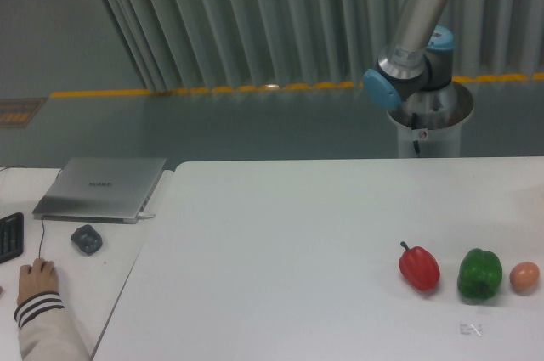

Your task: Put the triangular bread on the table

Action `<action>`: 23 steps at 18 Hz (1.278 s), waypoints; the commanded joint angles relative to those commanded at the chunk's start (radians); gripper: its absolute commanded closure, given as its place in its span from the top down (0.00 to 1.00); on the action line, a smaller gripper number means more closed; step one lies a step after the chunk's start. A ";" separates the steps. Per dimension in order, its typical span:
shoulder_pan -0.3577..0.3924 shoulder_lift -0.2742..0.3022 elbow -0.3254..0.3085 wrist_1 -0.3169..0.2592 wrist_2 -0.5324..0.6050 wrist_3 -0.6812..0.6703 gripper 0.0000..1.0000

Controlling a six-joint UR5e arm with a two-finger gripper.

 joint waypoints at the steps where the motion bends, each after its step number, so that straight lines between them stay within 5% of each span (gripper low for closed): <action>1: -0.002 -0.002 0.000 0.003 0.000 0.000 0.81; 2: -0.002 -0.003 0.000 0.005 0.000 0.000 0.80; 7: 0.000 0.000 0.009 0.003 0.002 0.008 0.24; 10: 0.000 0.021 0.014 -0.002 0.003 0.011 0.09; 14: -0.008 0.058 0.012 -0.012 0.005 0.003 0.06; 20: -0.029 0.213 0.008 -0.184 -0.008 -0.006 0.06; 23: -0.095 0.247 0.000 -0.212 -0.015 -0.092 0.06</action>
